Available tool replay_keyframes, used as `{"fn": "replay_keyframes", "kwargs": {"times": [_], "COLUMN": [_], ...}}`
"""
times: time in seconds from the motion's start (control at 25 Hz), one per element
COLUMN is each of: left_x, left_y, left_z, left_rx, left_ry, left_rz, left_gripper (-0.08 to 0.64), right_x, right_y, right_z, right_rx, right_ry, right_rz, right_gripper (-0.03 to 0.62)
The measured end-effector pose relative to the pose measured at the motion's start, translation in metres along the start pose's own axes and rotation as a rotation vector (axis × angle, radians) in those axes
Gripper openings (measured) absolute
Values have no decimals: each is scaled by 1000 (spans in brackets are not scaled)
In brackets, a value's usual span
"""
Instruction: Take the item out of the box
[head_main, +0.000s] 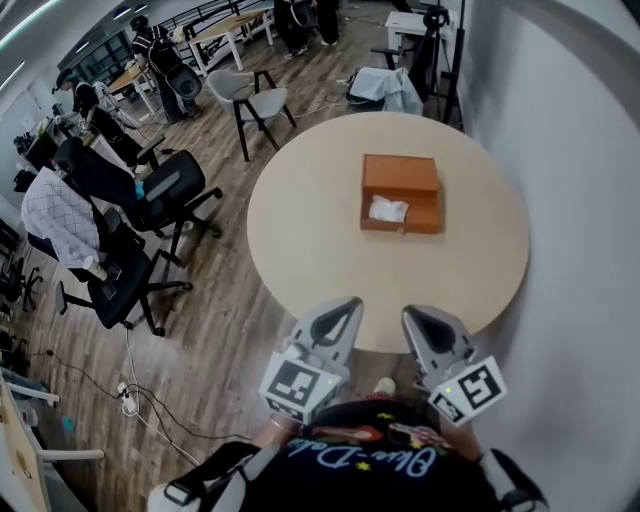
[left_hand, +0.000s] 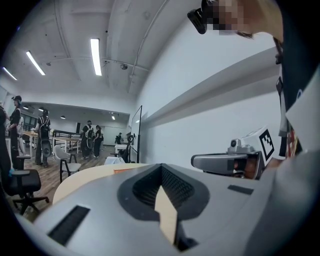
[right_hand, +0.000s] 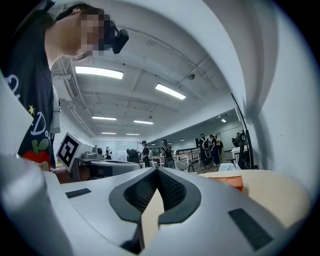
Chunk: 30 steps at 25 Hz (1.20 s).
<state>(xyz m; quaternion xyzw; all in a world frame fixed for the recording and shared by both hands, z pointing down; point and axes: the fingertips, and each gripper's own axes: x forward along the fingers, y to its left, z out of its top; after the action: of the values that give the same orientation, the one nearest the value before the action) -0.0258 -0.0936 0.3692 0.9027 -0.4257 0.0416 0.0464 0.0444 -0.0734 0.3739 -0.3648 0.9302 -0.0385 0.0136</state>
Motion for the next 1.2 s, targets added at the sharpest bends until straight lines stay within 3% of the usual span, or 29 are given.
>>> {"fn": "replay_keyframes", "kwargs": {"times": [0.48,0.76,1.04,1.2], "left_x": [65,89,102,117], "left_y": [9,3,20,29], "left_z": [14,10,-1,3], "left_rx": [21,9,62,46], "left_ry": [-25,-27,18,15], "left_rz": [52,61,45,19], "left_gripper": [-15,-15,-15,-15], "right_x": [13,7,17,28], "right_y": [-67,-100,-112,-123], "right_z": [11,4,0,1], "right_rx": [-29,-41,-25,-26], "right_ry": [-11,9,19,23], "right_rz": [47,30,20,-1], "right_gripper": [-2,-2,-2,-1]}}
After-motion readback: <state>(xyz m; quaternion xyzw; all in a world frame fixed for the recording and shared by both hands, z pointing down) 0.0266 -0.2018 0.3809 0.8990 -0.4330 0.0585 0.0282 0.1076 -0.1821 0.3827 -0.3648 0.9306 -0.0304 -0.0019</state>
